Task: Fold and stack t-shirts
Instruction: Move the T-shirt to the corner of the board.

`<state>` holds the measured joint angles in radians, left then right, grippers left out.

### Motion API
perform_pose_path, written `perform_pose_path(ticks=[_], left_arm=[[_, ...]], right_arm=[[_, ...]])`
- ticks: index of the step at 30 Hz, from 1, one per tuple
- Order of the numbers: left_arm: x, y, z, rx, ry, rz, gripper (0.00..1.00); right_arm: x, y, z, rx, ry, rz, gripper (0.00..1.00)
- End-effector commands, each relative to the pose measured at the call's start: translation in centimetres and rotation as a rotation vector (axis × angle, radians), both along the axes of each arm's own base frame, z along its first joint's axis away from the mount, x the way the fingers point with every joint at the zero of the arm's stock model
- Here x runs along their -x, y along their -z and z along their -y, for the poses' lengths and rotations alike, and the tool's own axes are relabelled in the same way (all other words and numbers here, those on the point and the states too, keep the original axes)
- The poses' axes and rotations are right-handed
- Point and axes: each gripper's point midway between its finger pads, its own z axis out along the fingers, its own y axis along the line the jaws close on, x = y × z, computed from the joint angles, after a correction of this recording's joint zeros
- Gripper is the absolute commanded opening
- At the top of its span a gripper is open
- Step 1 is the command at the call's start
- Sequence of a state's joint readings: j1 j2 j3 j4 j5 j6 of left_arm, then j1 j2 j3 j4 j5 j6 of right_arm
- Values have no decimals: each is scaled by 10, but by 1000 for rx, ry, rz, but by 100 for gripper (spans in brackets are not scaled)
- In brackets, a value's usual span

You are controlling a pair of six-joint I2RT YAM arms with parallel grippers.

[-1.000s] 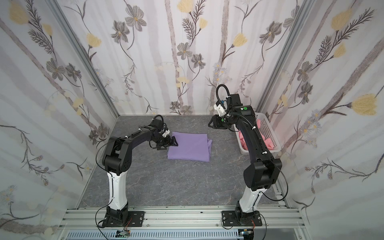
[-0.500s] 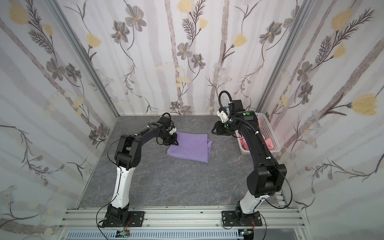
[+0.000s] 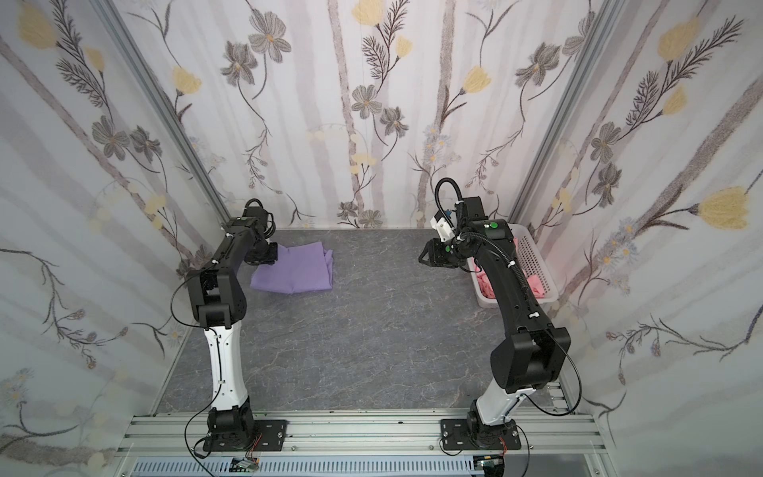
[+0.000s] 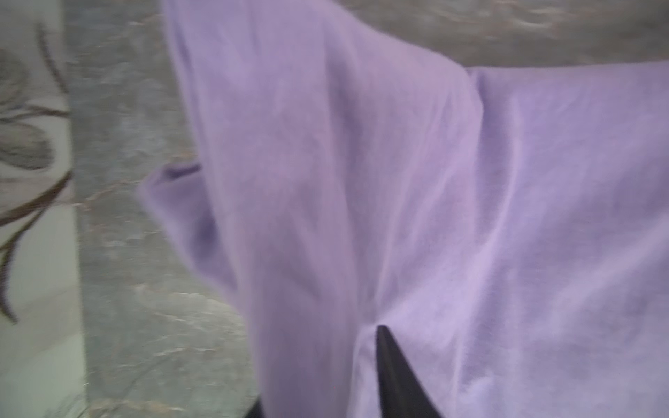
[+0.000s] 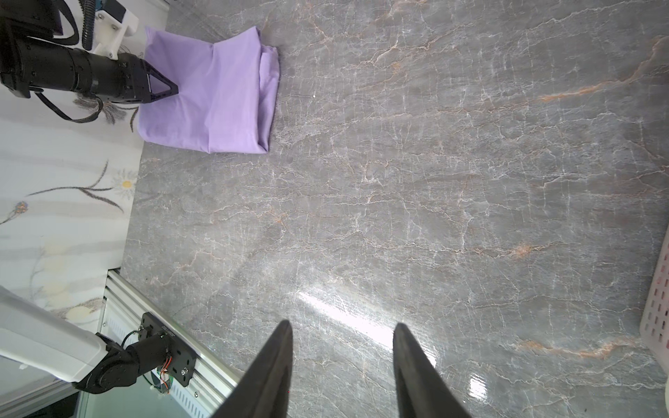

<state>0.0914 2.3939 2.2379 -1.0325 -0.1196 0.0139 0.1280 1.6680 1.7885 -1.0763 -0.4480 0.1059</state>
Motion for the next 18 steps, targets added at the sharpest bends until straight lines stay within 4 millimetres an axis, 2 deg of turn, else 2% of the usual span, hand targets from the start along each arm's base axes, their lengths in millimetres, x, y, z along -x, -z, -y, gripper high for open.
perform_pose_path(ticks=[1, 4, 5, 7, 10, 12, 14, 16, 18], left_arm=[[5, -17, -28, -92, 7, -25, 100], [-6, -52, -21, -70, 20, 62, 100], [-10, -65, -12, -26, 16, 100, 100], [-15, -89, 17, 108, 41, 166, 100], [-18, -108, 90, 404, 108, 217, 100], [-18, -104, 136, 565, 125, 225, 100], [-18, -82, 180, 693, 134, 231, 100], [-13, -54, 209, 773, 126, 171, 100], [-2, -21, 226, 785, 120, 61, 100]], right_arm=[[3, -6, -7, -47, -10, -5, 45], [3, -6, -8, -55, -15, -10, 45], [3, -5, -9, -56, -17, -11, 45], [3, -5, -10, -60, -20, -13, 45], [4, -1, -10, -60, -22, -23, 45], [4, 2, -11, -60, -23, -29, 45], [6, 4, -12, -62, -27, -34, 45], [8, 7, -13, -63, -27, -43, 45], [11, 8, -14, -61, -29, -42, 45]])
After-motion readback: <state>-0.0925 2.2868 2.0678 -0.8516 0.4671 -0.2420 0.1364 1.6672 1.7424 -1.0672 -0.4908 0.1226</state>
